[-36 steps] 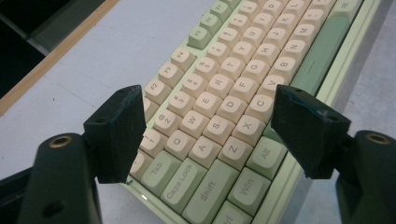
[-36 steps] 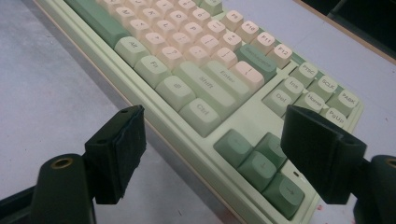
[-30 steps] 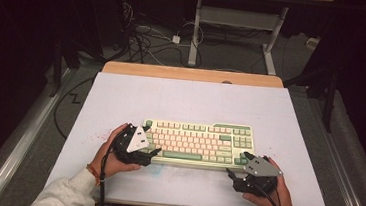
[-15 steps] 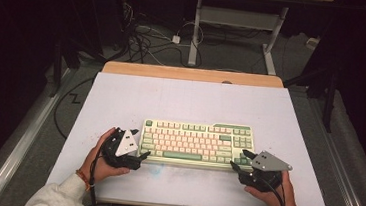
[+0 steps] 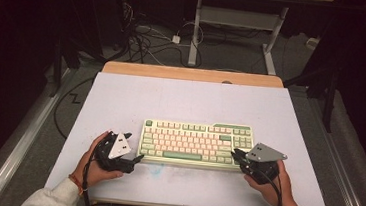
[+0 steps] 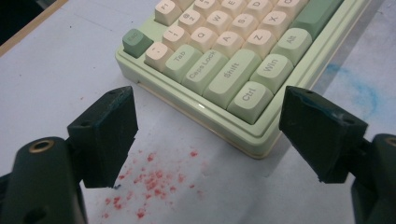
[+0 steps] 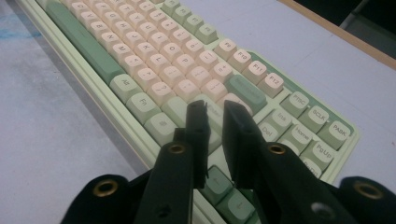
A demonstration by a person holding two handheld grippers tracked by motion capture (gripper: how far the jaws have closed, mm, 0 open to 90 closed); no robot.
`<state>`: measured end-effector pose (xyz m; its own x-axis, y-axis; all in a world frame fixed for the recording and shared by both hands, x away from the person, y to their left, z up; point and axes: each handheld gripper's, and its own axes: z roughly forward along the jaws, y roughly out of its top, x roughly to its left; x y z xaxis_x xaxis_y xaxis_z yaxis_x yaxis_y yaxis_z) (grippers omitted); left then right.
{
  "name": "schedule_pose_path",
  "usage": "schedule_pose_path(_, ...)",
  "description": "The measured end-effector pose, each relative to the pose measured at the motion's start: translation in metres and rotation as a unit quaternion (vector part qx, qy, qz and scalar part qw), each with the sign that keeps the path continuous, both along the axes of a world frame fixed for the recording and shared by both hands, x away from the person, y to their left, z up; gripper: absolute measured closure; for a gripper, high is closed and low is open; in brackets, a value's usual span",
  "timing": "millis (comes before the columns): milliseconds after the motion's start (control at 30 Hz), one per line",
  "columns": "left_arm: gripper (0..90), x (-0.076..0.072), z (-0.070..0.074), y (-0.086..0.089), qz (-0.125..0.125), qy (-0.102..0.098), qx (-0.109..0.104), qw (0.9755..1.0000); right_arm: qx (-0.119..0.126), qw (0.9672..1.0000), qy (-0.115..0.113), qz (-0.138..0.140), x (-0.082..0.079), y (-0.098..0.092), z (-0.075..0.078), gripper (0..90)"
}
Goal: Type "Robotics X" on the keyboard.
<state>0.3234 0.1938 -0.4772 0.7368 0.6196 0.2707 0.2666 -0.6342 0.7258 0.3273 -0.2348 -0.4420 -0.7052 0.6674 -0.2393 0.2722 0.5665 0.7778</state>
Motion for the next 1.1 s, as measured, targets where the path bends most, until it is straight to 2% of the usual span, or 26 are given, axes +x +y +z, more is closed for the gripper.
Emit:
schedule_pose_path(133,18.5,-0.002,0.0,0.001,-0.001,0.003,0.0,1.0,-0.007,0.9999,0.006,0.009,0.006,0.006,0.0,90.0)
schedule_pose_path(633,18.7,-0.003,-0.002,0.0,-0.005,0.007,0.009,0.9999,-0.03,0.9986,0.035,0.025,0.029,0.026,-0.005,90.0)
schedule_pose_path(1000,19.2,-0.003,-0.002,-0.001,-0.005,0.015,0.013,0.9998,-0.043,0.9976,0.05,0.023,0.032,0.028,-0.014,90.0)
schedule_pose_path(1100,19.6,-0.003,-0.002,0.0,-0.003,0.026,0.001,0.9997,-0.045,0.9974,0.051,0.025,0.032,0.028,-0.016,90.0)
